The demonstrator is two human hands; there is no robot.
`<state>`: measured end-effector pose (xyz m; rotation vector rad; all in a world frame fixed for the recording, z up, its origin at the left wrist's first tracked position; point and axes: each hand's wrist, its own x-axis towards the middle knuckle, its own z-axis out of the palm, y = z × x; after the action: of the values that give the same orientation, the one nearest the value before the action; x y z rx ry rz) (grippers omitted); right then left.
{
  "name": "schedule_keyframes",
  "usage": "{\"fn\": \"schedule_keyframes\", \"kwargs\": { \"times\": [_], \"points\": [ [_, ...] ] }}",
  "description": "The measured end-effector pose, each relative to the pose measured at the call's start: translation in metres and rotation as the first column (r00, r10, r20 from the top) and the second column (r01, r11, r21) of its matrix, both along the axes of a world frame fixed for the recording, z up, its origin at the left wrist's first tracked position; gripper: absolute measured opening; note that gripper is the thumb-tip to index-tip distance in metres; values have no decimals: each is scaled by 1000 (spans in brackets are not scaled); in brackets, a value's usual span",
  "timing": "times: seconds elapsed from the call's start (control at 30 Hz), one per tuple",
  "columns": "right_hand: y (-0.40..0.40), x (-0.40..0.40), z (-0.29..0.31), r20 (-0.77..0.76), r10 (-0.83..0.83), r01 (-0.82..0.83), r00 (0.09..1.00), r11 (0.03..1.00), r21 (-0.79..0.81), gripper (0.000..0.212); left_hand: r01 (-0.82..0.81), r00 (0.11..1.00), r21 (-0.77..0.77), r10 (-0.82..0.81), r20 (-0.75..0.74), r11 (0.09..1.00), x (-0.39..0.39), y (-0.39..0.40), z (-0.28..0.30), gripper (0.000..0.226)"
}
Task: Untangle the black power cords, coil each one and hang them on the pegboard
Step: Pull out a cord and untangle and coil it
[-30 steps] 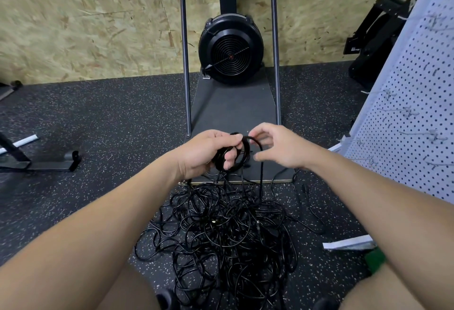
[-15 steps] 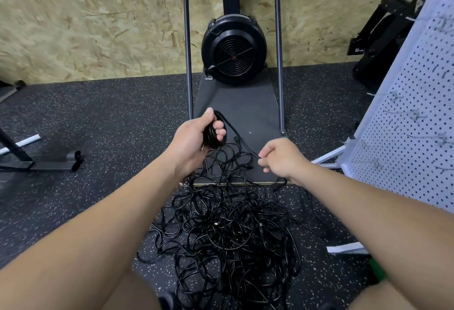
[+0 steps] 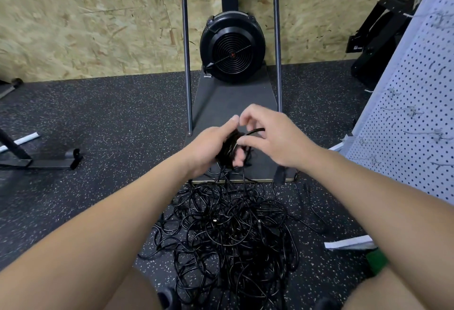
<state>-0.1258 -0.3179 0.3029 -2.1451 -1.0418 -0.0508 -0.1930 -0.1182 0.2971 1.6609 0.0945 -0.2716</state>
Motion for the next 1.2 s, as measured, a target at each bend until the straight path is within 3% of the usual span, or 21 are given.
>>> {"fn": "schedule_keyframes", "kwargs": {
  "times": [0.1, 0.2, 0.27, 0.37, 0.5, 0.63, 0.77, 0.83, 0.97, 1.07, 1.2],
  "points": [
    [-4, 2, 1, -134, 9, -10, 991, 1000, -1, 44, 210, 976, -42, -212, -57, 977, -2, 12, 2, 44],
    [-2, 1, -2, -190, 133, -148, 973, 986, -71, 33, 351, 935, -65, -354, -38, 934, -3, 18, -1, 20],
    [-1, -1, -5, -182, 136, -166, 974, 973, -161, 28, 299, 950, -113, -307, -54, 947, -6, 14, -5, 12],
    [-1, -2, -12, -123, 57, -81, 991, 976, -204, 27, 200, 978, -129, -206, -35, 971, -6, 5, -11, 19],
    [-2, 5, -14, -72, -88, 83, 993, 994, -70, 25, 87, 993, 113, -95, 69, 990, -4, 0, -11, 18],
    [-3, 9, -21, -147, -138, 143, 979, 990, 19, 26, -59, 980, 226, 14, 198, 972, -3, -6, -21, 12],
    [1, 6, -15, -199, -138, 147, 970, 989, 30, 30, -225, 950, 70, 202, 239, 972, 0, -12, -26, 14],
    [-3, 8, -9, -239, -77, 78, 968, 997, -6, 27, -212, 944, 109, 175, 279, 971, 1, -12, -22, 7],
    [-10, 11, -7, -360, 62, -97, 931, 992, -79, 22, 4, 969, 369, -95, 227, 929, 0, 3, -12, 1],
    [-7, 8, -10, -424, 58, -91, 904, 994, -57, 24, -52, 968, 484, -75, 238, 873, 3, 10, -18, 9],
    [-10, 8, -7, -248, -42, 19, 968, 995, -95, 24, -122, 946, 491, -49, 321, 863, 3, 6, -20, 28]
  ]
}}
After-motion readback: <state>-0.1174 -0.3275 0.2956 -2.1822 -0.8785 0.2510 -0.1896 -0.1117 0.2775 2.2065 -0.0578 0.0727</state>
